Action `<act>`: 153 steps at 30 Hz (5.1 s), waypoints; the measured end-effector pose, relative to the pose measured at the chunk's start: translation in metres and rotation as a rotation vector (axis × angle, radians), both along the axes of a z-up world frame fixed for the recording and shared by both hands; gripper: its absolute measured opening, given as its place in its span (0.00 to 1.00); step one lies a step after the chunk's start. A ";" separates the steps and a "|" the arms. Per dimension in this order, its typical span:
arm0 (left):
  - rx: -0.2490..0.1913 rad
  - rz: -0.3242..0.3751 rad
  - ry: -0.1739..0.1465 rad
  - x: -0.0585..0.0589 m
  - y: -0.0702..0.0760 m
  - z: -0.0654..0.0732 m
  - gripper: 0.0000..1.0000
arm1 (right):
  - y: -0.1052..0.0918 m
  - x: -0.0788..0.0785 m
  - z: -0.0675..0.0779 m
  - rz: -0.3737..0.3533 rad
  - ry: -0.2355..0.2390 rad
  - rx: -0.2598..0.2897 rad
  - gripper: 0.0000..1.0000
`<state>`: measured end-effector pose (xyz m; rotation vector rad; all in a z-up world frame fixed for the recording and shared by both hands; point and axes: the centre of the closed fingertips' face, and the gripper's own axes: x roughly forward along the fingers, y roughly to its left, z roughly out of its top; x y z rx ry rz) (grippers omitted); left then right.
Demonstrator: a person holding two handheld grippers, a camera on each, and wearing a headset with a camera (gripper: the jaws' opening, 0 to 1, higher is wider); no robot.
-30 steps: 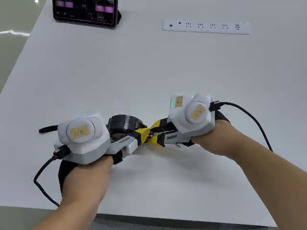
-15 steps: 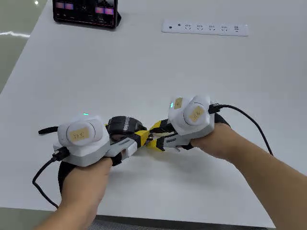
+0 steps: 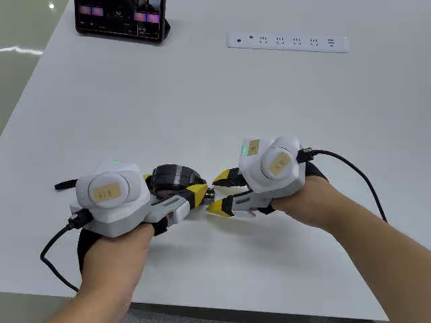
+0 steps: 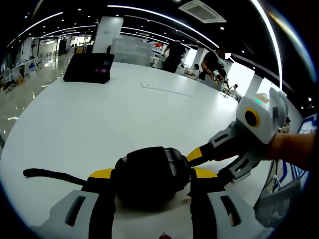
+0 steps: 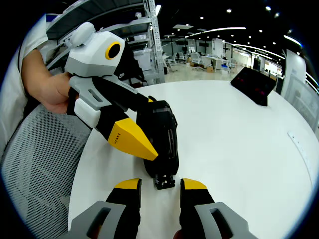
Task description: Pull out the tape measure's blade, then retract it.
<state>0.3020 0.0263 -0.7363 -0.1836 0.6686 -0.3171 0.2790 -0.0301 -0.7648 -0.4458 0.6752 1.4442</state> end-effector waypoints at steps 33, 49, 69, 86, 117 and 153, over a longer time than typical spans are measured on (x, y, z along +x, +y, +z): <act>0.057 -0.231 -0.099 -0.025 0.004 0.037 0.61 | -0.042 -0.009 0.032 -0.184 -0.035 0.093 0.64; 0.093 -0.300 -0.106 -0.035 0.019 0.042 0.68 | -0.087 -0.012 0.048 -0.290 -0.031 0.138 0.73; 0.100 -0.374 -0.108 -0.045 0.030 0.048 0.90 | -0.123 -0.026 0.064 -0.377 -0.032 0.150 0.84; 0.096 -0.418 -0.094 -0.057 0.035 0.050 0.99 | -0.147 -0.036 0.066 -0.420 -0.033 0.141 0.89; 0.110 -0.511 -0.099 -0.070 0.031 0.049 0.99 | -0.163 -0.047 0.067 -0.458 -0.035 0.134 0.91; 0.202 -0.571 -0.126 -0.072 0.039 0.047 0.99 | -0.168 -0.050 0.062 -0.438 -0.042 0.095 0.91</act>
